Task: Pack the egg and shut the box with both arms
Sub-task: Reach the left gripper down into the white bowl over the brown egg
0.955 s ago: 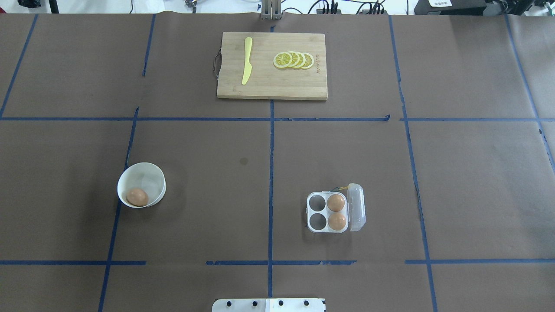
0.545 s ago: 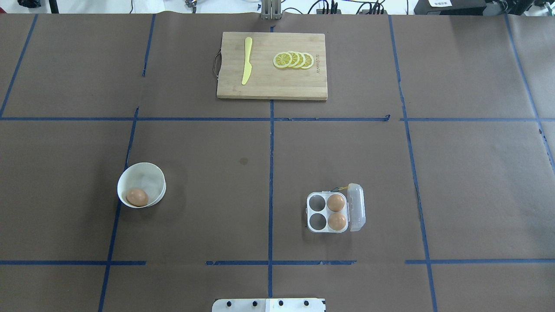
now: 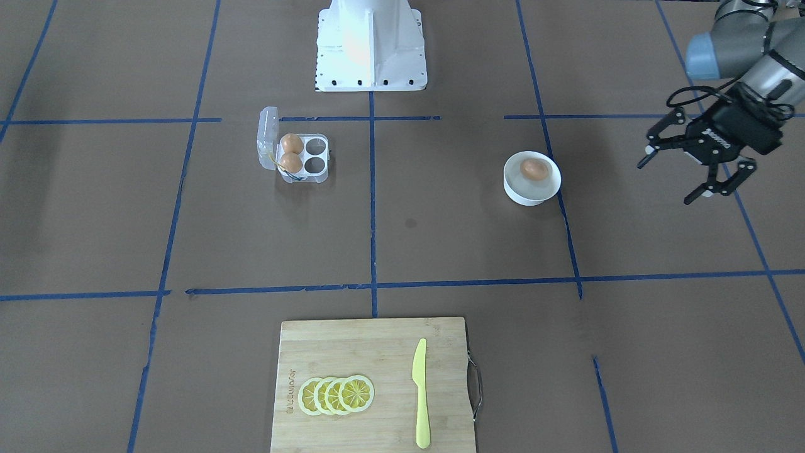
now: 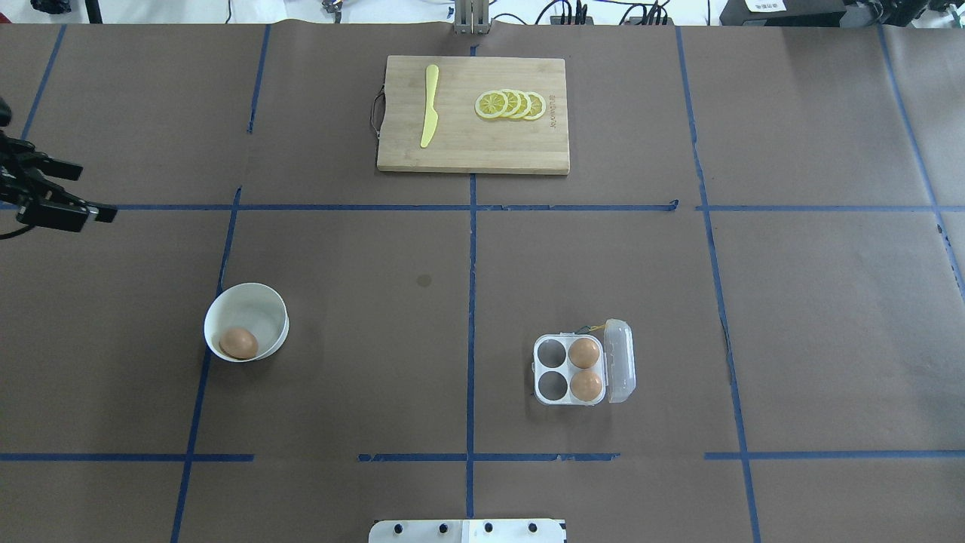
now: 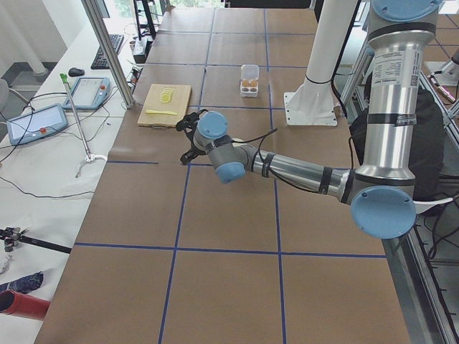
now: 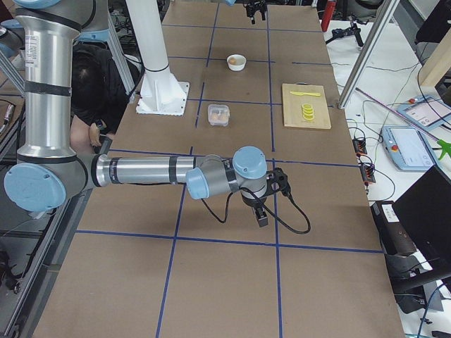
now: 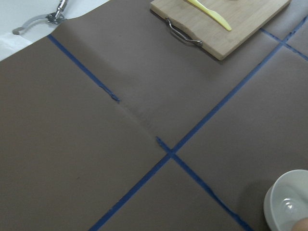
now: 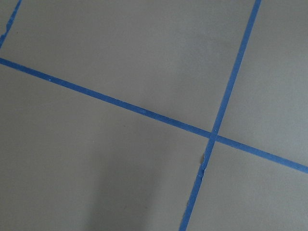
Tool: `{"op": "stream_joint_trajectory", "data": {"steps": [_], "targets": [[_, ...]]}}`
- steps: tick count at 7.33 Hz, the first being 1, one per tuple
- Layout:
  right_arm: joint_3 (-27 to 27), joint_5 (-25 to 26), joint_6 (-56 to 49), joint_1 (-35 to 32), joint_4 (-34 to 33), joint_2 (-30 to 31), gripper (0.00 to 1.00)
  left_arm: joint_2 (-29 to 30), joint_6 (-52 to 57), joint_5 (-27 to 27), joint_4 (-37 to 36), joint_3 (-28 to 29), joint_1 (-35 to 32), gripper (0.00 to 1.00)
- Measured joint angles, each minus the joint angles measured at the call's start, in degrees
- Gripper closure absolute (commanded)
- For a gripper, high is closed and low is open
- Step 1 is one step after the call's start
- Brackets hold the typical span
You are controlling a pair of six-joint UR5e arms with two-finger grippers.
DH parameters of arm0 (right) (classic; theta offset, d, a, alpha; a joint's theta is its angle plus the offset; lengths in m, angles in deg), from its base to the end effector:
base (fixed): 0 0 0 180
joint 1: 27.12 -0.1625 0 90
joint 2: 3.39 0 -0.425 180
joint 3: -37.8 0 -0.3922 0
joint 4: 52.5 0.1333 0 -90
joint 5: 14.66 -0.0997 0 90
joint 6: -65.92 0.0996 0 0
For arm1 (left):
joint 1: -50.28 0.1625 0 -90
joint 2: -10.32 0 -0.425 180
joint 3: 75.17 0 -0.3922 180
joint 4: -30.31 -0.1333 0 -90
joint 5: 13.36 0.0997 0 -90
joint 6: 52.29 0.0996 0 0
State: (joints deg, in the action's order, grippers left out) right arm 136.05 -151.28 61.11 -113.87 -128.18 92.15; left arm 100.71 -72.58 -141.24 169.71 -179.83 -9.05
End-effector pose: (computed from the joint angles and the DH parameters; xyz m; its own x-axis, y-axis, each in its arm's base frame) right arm 0.0344 -0.4688 0.6032 0.6667 -0.3306 0.6679 0.1105 0.9302 0.3501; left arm 0.1907 -0.4630 0.4296 0.4480 0.6959 -0.5613 -0.0689 0.6528 0.7544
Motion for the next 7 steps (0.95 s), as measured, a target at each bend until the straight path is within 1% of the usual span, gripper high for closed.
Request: {"op": "stream_joint_trajectory", "data": {"steps": [1,2,3,4,5,7], "targets": [[0.03,0.0,-0.02,0.0,0.0,0.09,0.0,-0.07,-2.12,4.72,-0.11,-1.94,4.42,0.21],[0.06,-0.03,-0.02,0.0,0.0,0.23,0.0,-0.31,-3.25,7.15,-0.15,-3.27,7.15,0.29],[0.07,-0.04,-0.02,0.0,0.0,0.36,0.0,-1.09,-3.7,8.21,-0.17,-4.01,9.36,0.32],[0.05,-0.05,-0.02,0.01,0.0,0.4,0.0,-1.93,-3.82,8.67,-0.18,-4.29,11.44,0.25],[0.02,-0.06,-0.03,0.01,0.0,0.43,0.0,-2.3,-3.86,9.79,-0.18,-4.34,13.96,0.24],[-0.04,-0.05,-0.02,0.01,0.0,0.46,0.0,-2.47,-3.88,13.35,-0.24,-3.94,19.2,0.33]]}}
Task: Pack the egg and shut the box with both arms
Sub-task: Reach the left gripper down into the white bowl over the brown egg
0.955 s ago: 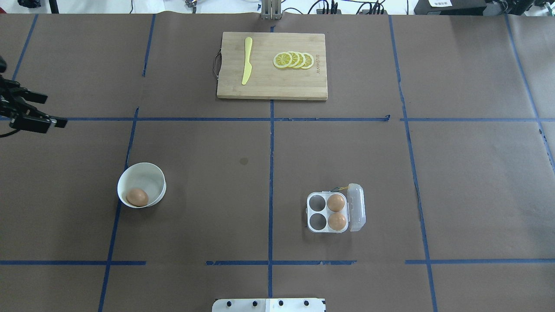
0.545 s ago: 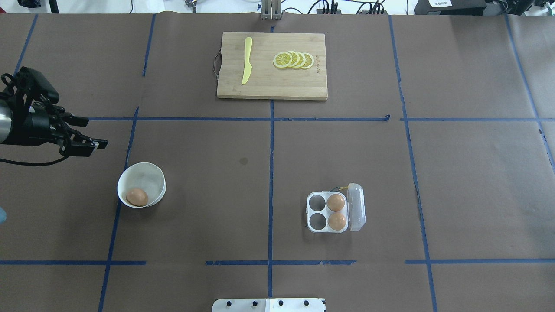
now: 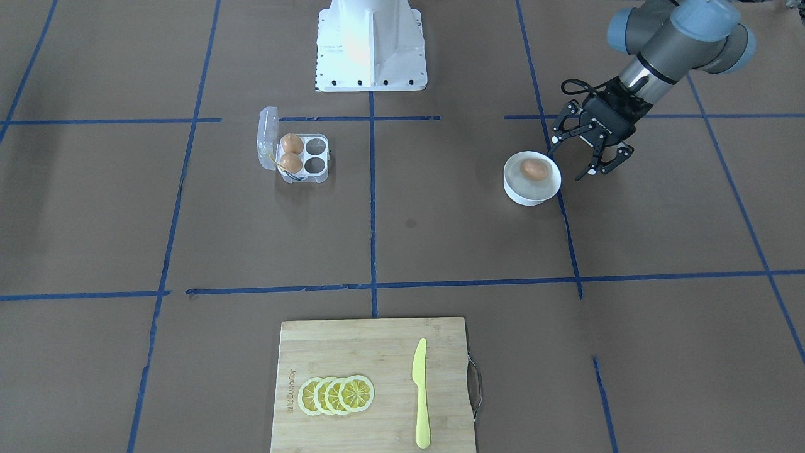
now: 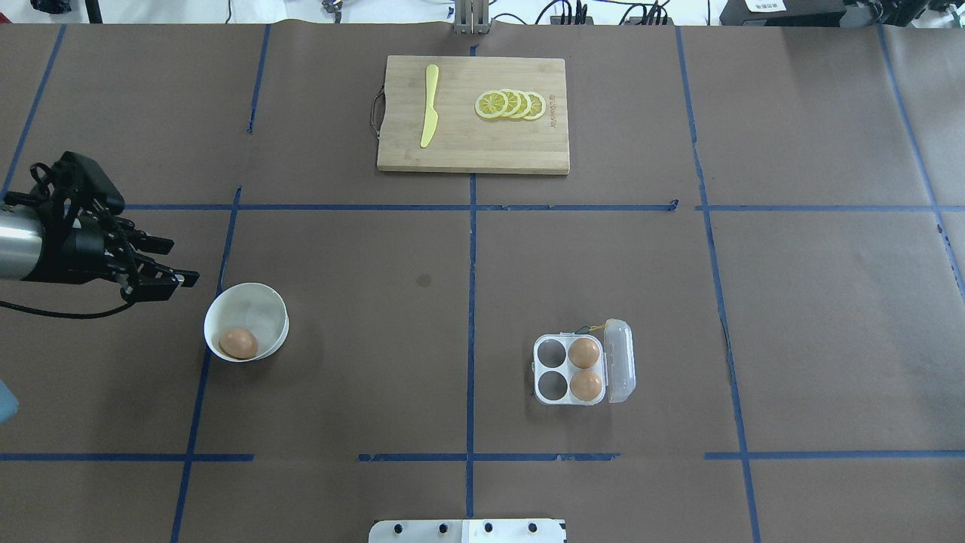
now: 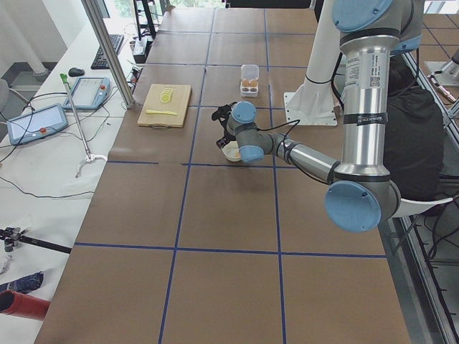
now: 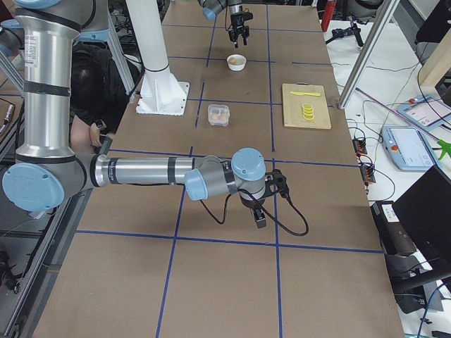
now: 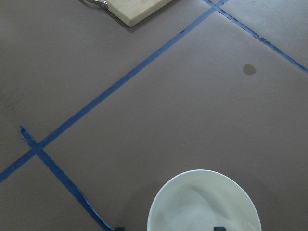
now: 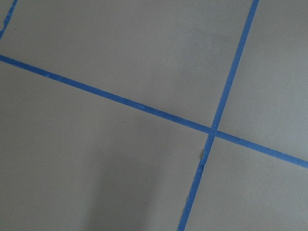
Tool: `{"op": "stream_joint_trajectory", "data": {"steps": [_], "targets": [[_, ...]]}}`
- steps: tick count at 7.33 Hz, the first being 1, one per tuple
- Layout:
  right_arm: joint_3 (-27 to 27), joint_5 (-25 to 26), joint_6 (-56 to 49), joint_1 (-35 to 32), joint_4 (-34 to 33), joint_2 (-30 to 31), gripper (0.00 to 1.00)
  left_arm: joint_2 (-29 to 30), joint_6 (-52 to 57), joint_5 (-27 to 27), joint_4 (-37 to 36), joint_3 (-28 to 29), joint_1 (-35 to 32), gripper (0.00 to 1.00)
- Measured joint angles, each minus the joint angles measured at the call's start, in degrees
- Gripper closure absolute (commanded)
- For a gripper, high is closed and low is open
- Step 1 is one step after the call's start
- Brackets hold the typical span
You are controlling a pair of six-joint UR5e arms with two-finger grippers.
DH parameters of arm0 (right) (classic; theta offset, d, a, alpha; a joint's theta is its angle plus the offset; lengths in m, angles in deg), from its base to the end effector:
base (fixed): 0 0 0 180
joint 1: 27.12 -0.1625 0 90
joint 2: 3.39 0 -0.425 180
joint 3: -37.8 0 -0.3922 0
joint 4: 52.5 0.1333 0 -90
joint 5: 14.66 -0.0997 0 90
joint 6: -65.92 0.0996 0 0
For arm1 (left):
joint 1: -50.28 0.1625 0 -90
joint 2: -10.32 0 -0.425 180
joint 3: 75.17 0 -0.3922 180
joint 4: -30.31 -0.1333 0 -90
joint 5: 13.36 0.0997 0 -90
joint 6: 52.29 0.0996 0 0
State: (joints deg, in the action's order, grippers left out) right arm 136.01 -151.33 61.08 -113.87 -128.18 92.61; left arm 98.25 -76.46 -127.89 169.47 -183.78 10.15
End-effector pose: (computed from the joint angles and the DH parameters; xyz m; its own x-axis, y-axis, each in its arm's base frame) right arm 0.0345 -0.4652 0.6072 0.6664 -0.3254 0.6709 0.1110 0.9330 0.3423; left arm 0.3110 -0.3824 0.4220 0.3998 0.7485 -0.5290 -0.1654 0.6266 0.7616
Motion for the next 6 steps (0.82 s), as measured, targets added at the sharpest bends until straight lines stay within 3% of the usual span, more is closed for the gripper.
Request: {"op": "stream_joint_trajectory", "data": {"steps": [6], "targets": [[-0.03,0.0,0.0,0.0,0.0,0.06,0.0,1.54,0.0,3.37,-0.03,4.25,5.24,0.37]]}}
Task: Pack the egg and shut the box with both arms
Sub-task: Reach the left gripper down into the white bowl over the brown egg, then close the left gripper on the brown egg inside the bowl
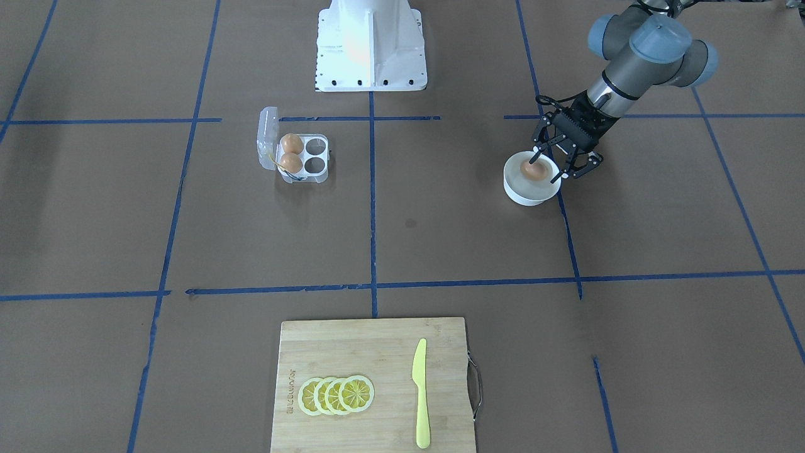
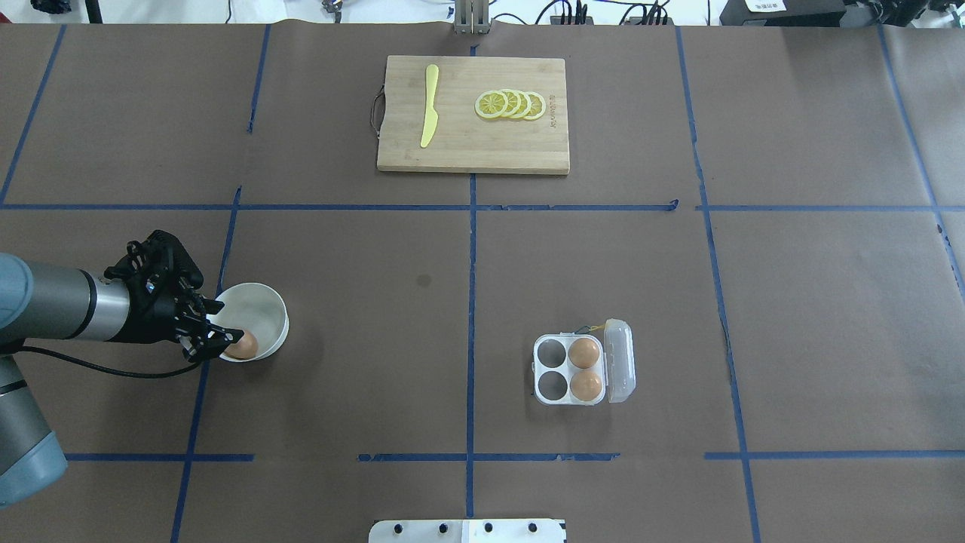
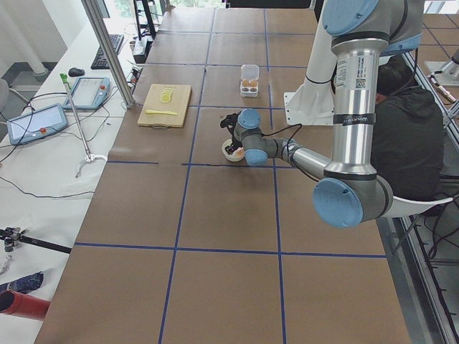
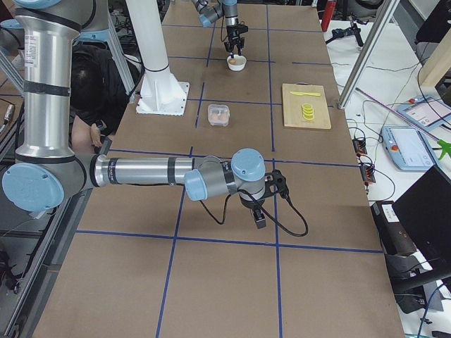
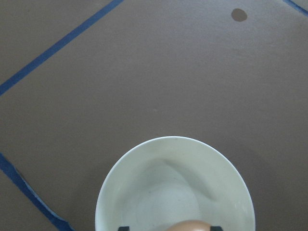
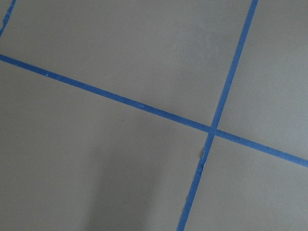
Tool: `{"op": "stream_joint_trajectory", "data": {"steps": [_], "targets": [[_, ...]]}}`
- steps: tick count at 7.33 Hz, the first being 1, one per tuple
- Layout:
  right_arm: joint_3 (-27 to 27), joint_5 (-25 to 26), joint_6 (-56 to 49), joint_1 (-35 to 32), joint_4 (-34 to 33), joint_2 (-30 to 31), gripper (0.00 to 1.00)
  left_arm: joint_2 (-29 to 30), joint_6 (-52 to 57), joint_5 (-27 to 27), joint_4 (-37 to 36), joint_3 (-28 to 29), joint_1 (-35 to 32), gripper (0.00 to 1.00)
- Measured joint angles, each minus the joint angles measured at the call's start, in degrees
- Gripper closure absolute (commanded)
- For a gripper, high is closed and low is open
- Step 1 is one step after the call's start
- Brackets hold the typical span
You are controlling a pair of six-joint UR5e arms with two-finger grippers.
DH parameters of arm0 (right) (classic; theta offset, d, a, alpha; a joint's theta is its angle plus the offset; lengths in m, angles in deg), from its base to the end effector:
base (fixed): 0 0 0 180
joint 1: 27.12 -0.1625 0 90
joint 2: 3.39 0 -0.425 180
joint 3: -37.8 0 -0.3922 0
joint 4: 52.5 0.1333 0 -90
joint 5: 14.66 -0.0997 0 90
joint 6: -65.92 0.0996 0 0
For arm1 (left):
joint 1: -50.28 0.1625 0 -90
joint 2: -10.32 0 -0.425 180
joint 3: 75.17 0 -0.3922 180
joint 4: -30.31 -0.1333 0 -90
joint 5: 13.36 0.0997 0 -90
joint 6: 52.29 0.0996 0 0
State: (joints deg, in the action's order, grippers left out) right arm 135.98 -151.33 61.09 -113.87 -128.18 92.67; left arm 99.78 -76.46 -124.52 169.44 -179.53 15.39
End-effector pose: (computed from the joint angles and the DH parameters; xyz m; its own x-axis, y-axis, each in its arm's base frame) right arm 0.0346 -0.4647 0.6080 0.6665 -0.3242 0.6714 0.1109 0.9336 0.3408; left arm 0.3585 -0.3687 0.4472 0.3988 0.7591 -0.5144 -0.2299 0.6258 0.7453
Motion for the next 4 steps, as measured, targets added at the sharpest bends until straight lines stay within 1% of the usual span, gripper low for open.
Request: {"op": "stream_joint_trajectory", "data": {"steps": [2,4], "targets": [[-0.06,0.0,0.0,0.0,0.0,-0.05,0.0,0.76,-0.06,-0.02,-0.02,0.79,0.53,0.35],[-0.14,0.0,0.0,0.0,0.0,-0.08,0.0,1.46,-0.09,-0.08,-0.52,0.92,0.83,0.35]]}}
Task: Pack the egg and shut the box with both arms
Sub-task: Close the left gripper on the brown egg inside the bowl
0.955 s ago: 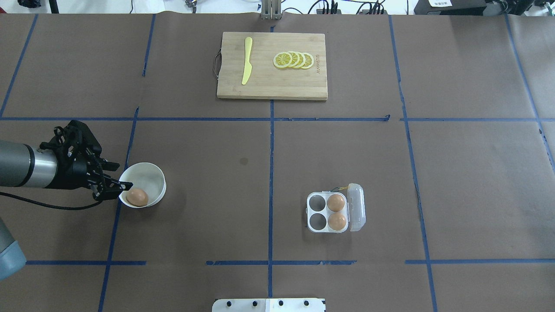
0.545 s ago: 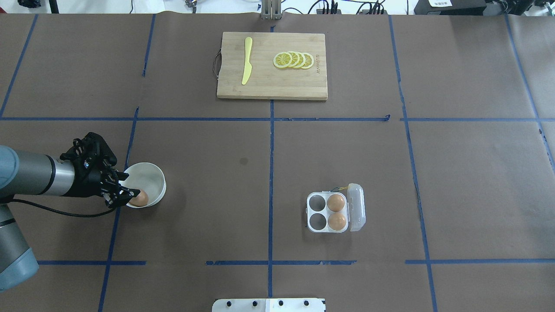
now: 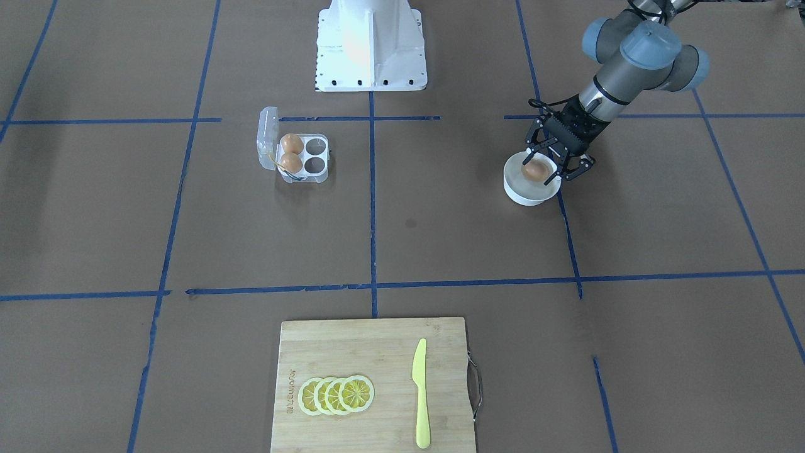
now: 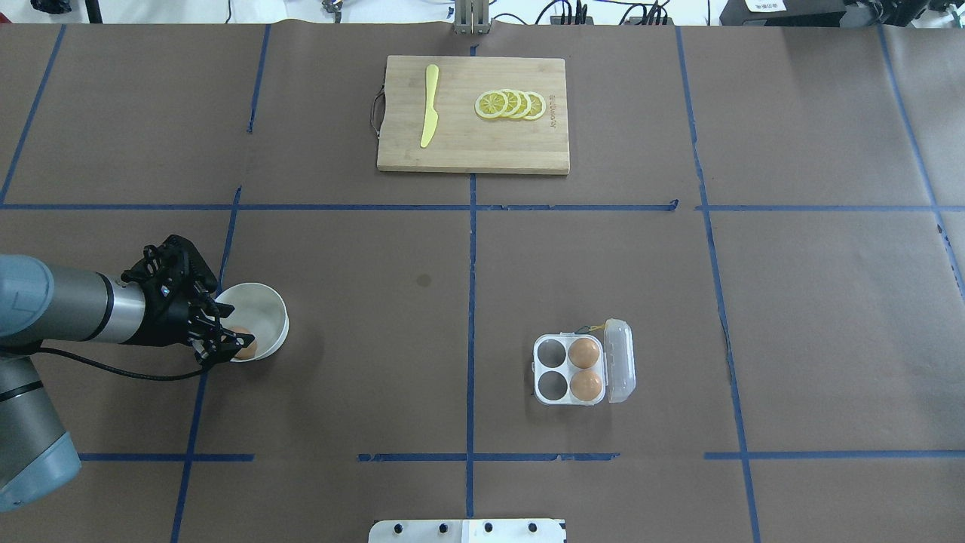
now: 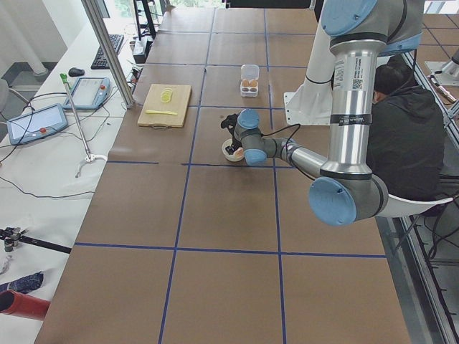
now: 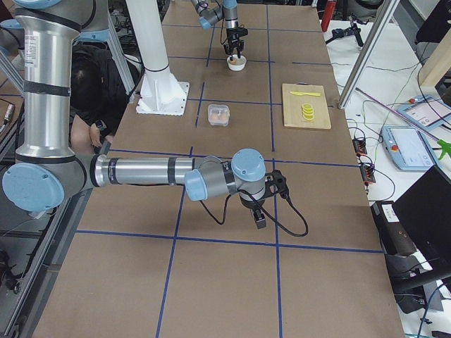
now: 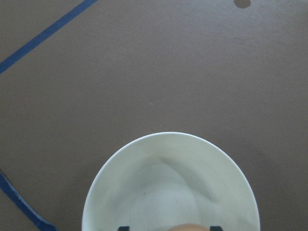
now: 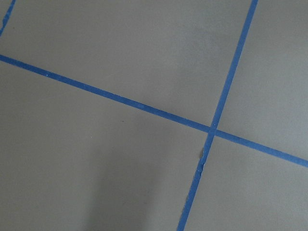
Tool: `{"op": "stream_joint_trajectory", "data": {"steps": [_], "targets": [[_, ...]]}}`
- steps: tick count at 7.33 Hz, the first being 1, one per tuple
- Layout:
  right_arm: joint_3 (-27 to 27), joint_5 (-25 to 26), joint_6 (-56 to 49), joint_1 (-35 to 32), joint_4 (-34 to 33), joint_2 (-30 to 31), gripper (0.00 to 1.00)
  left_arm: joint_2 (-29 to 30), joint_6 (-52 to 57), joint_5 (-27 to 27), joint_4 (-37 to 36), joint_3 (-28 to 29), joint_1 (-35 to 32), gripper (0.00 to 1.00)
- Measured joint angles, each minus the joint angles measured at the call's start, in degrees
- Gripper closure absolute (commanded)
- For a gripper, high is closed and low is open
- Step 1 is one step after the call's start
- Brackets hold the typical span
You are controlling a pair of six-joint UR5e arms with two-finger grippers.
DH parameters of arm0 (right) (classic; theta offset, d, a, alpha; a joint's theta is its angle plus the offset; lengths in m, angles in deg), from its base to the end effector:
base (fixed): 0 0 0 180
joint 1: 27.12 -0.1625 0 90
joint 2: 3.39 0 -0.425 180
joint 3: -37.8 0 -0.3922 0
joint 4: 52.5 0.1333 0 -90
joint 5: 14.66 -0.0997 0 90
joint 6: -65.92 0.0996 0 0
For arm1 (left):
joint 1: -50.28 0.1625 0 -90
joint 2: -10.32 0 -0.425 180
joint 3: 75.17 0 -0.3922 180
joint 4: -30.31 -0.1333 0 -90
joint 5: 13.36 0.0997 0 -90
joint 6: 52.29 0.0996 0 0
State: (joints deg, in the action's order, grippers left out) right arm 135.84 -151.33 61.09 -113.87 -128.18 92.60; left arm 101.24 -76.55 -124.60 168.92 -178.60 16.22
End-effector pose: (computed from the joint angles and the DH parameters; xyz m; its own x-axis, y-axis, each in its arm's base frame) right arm 0.0345 -0.4652 0.6086 0.6665 -0.3234 0.6717 0.1109 0.9340 0.3396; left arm 0.3720 -0.3689 0.4436 0.3870 0.7641 -0.5161 -0.2387 0.6236 0.7444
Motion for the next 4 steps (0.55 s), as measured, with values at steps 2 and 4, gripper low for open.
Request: {"op": "stream_joint_trajectory", "data": {"steps": [2,4], "targets": [[-0.06,0.0,0.0,0.0,0.0,-0.01,0.0,0.22,0.0,0.05,-0.46,0.26,0.84,0.35],[-0.11,0.0,0.05,0.0,0.0,-0.03,0.0,0.83,0.0,0.08,-0.52,1.23,1.49,0.34]]}}
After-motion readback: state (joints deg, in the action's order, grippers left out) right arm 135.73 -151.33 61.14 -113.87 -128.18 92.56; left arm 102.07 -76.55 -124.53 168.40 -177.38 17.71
